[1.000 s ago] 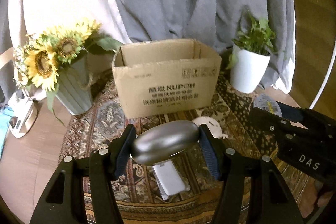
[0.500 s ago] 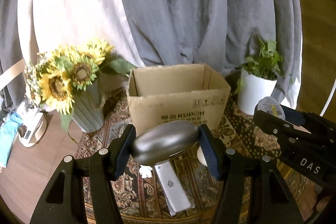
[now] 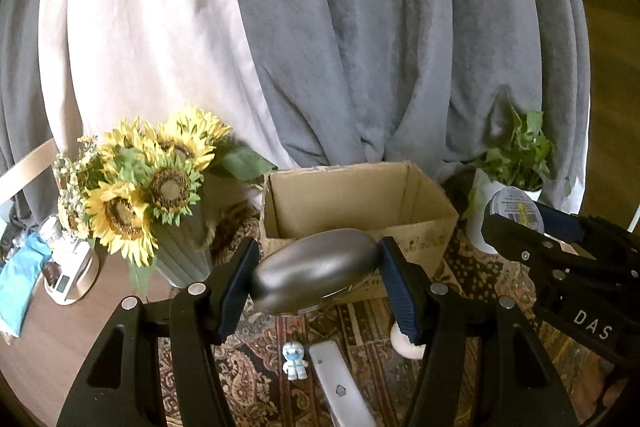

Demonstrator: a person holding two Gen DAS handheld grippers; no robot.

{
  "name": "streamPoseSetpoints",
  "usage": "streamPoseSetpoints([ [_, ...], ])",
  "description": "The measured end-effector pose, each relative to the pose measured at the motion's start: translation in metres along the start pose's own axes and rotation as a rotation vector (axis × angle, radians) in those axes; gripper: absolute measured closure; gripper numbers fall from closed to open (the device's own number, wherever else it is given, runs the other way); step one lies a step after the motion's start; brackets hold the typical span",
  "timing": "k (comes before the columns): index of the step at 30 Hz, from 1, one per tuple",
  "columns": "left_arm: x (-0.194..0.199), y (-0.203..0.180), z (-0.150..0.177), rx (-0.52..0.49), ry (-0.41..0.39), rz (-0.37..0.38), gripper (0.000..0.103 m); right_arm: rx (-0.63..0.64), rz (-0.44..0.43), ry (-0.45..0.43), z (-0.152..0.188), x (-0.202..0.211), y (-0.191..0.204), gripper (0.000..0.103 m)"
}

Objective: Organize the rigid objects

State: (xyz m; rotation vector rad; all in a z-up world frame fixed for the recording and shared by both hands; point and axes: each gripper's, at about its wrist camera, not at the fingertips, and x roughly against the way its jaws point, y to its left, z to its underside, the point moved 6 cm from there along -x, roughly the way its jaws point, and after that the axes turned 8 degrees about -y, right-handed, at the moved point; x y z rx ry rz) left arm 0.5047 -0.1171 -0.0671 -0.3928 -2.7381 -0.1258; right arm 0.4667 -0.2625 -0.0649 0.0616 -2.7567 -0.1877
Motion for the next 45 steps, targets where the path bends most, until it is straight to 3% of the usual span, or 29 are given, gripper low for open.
streamPoseSetpoints([
  [22,-0.066,0.017,-0.046,-0.002,0.004,-0.033,0.042,0.027,-0.02,0.029,-0.045,-0.066,-0.002,0.05],
  [37,-0.129,0.023,-0.064,0.012,0.163,0.004,0.042,-0.05,-0.058,0.236,-0.055,-0.141,-0.017,0.05],
  [45,-0.165,0.024,-0.055,-0.019,0.268,0.014,0.042,-0.028,-0.023,0.369,-0.044,-0.175,-0.026,0.05],
])
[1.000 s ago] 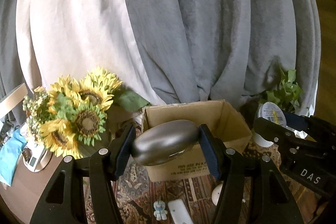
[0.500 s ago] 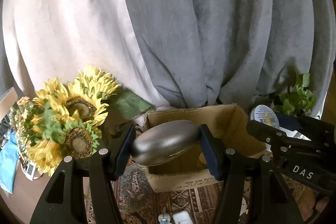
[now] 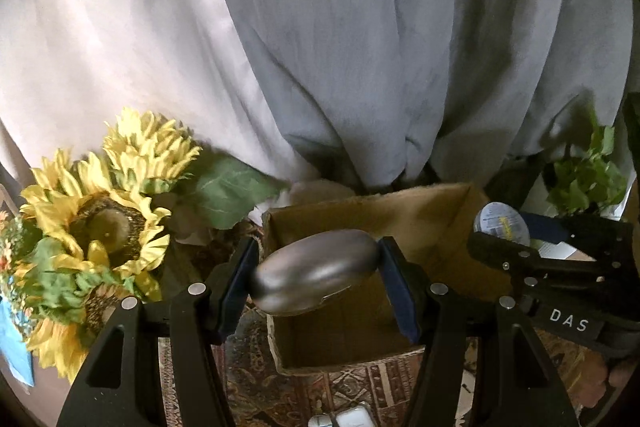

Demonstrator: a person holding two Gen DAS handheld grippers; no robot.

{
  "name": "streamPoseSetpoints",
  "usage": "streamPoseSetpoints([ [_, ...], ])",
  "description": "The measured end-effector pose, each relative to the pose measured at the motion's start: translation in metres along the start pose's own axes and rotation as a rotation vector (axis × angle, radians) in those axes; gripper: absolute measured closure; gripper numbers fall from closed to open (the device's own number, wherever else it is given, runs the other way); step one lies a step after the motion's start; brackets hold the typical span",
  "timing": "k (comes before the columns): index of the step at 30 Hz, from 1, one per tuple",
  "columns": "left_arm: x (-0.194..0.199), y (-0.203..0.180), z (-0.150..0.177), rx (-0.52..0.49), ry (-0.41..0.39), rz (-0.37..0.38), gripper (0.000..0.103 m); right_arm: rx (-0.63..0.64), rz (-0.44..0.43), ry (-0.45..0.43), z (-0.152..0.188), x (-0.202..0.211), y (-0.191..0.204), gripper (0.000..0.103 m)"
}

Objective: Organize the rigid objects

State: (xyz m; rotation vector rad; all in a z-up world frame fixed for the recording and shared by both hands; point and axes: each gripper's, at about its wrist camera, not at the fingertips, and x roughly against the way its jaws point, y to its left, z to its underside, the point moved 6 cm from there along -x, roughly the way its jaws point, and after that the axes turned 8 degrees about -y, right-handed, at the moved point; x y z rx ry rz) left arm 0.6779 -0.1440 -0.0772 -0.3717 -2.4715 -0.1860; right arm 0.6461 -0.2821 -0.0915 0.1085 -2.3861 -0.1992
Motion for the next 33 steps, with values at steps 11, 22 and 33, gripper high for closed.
streamPoseSetpoints([
  [11,-0.042,-0.001,0.016,-0.037,0.152,-0.012,0.042,0.051,0.039,0.139,0.008,-0.036,-0.012,0.05],
  [22,-0.06,0.0,0.029,-0.03,0.233,-0.02,0.039,0.062,0.065,0.231,0.022,-0.056,-0.017,0.047],
  [33,-0.023,0.0,0.021,-0.01,0.153,-0.036,0.037,0.026,0.071,0.16,0.02,-0.036,-0.02,0.045],
])
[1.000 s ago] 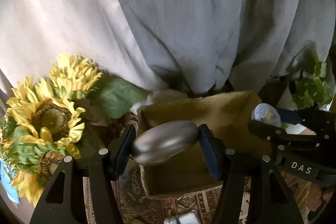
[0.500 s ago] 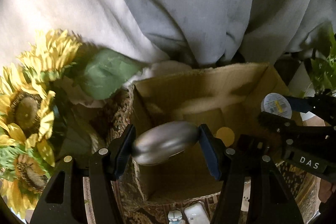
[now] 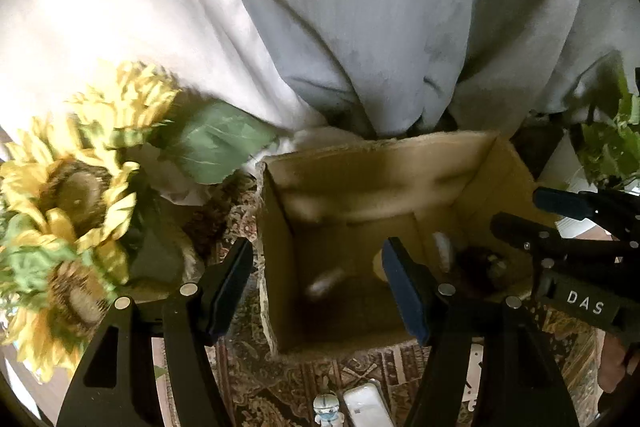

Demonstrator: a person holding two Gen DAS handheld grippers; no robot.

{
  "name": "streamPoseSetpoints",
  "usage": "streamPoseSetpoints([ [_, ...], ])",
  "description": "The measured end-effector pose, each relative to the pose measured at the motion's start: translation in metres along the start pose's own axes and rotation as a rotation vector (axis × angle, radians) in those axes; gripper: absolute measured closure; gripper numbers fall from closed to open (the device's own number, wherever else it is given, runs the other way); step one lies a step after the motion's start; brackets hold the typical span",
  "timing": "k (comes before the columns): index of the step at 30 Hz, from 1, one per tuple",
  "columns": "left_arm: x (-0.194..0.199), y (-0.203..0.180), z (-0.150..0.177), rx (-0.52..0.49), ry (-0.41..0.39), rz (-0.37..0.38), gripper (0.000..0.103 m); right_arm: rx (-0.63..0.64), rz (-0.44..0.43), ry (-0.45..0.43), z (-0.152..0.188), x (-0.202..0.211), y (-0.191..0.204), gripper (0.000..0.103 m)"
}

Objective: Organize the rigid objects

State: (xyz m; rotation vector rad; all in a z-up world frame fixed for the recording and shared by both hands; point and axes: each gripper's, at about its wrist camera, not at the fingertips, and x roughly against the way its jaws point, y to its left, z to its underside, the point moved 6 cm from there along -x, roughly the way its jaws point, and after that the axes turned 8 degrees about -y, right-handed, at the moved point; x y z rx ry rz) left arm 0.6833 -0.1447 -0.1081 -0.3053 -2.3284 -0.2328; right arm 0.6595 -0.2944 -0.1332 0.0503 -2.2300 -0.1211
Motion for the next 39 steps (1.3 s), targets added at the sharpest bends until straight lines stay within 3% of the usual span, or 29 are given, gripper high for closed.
streamPoseSetpoints([
  [16,0.085,0.017,0.02,0.056,-0.187,-0.055,0.037,0.002,0.02,-0.246,0.01,0.08,0.024,0.032],
  [21,0.109,0.025,0.036,0.06,-0.234,-0.096,0.028,0.014,0.019,-0.284,0.023,0.096,0.035,0.027],
  [31,0.129,0.034,0.073,0.065,-0.267,-0.171,0.023,0.046,0.045,-0.339,0.049,0.114,0.046,0.019],
  [39,0.138,0.033,0.1,0.097,-0.287,-0.171,0.023,0.047,0.036,-0.378,0.073,0.12,0.052,0.016],
])
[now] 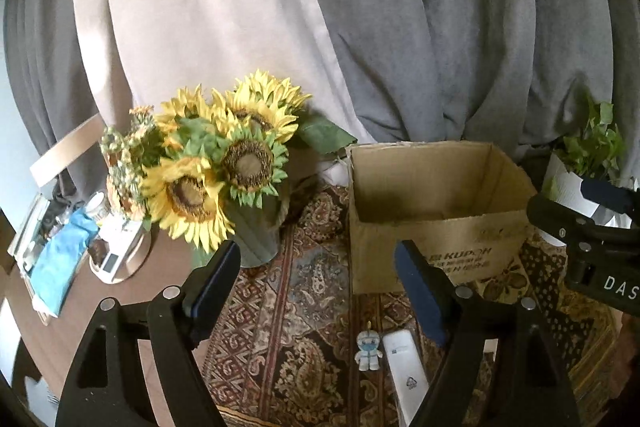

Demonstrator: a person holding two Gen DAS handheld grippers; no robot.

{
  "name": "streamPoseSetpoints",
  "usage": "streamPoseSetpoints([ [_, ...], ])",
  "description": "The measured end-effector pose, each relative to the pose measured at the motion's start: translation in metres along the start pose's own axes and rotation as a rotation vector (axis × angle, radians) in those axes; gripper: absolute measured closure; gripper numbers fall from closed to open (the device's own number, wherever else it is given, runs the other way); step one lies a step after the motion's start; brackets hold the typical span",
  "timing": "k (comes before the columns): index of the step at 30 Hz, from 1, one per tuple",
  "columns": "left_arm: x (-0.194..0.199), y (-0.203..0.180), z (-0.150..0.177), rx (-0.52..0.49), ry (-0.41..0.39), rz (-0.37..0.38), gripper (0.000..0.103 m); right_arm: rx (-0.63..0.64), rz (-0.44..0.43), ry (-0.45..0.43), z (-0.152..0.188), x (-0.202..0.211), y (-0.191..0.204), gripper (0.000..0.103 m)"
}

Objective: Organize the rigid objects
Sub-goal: 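Withdraw both grippers from the box and move down toward the rug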

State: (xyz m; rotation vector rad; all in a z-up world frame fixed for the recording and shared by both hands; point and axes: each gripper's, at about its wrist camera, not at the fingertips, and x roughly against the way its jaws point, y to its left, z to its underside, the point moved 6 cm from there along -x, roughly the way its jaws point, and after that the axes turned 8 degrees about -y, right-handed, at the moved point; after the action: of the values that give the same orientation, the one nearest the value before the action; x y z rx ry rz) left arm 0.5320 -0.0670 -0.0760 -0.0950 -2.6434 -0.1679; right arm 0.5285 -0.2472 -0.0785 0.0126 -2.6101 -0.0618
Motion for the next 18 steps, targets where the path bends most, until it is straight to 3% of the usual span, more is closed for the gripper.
streamPoseSetpoints([
  [18,0.002,-0.006,0.056,0.015,0.025,0.001,0.021,-0.034,0.017,0.018,0.056,0.009,0.0,0.013],
])
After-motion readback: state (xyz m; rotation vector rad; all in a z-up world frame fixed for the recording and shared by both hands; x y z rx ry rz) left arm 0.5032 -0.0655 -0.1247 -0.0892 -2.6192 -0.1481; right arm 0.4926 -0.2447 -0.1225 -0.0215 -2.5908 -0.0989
